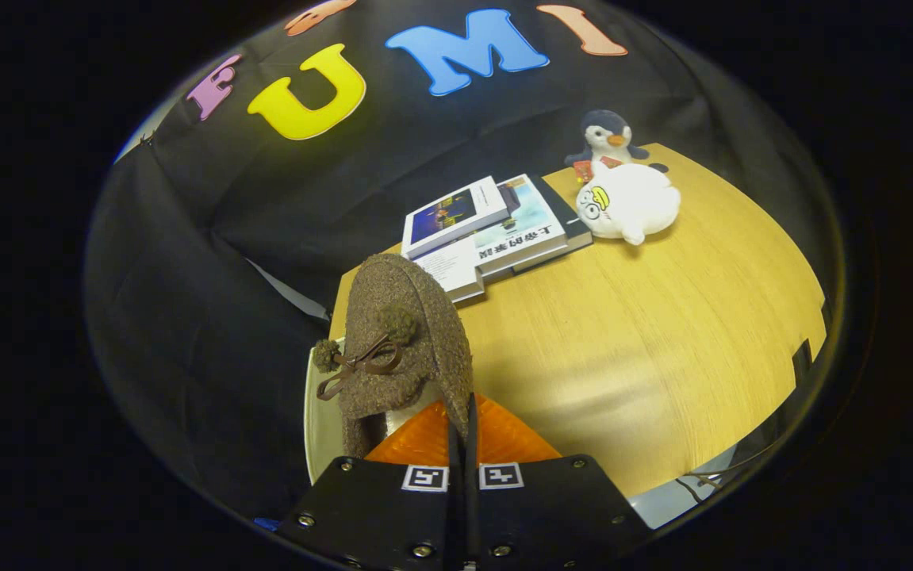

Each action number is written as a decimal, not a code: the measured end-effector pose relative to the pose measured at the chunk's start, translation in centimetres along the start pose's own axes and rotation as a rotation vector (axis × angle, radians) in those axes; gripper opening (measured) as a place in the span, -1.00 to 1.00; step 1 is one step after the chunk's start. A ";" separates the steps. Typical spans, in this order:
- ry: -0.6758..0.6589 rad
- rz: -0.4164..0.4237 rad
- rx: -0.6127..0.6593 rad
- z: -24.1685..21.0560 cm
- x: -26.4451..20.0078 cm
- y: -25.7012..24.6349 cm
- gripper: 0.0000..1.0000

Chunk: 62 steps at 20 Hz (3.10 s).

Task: Open the storage box then place both shoes into the box .Put the left shoe in first, then the right shoe, with the right side of both shoes facing outward in a uniform manner.

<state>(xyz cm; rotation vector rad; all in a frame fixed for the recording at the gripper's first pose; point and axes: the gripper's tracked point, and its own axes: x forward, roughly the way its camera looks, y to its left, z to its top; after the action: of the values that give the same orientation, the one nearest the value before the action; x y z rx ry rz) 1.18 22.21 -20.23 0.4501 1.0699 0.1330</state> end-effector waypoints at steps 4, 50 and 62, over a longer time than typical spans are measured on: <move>0.018 0.049 -0.030 -0.9 1.3 4.1 -1.00; -0.505 -0.015 -0.459 8.1 -12.6 -1.4 0.96; -0.674 -0.033 -0.400 10.6 -18.0 -7.0 0.95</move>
<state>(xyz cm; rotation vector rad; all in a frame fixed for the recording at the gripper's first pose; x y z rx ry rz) 0.94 7.02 -4.23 0.0929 0.3700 0.1476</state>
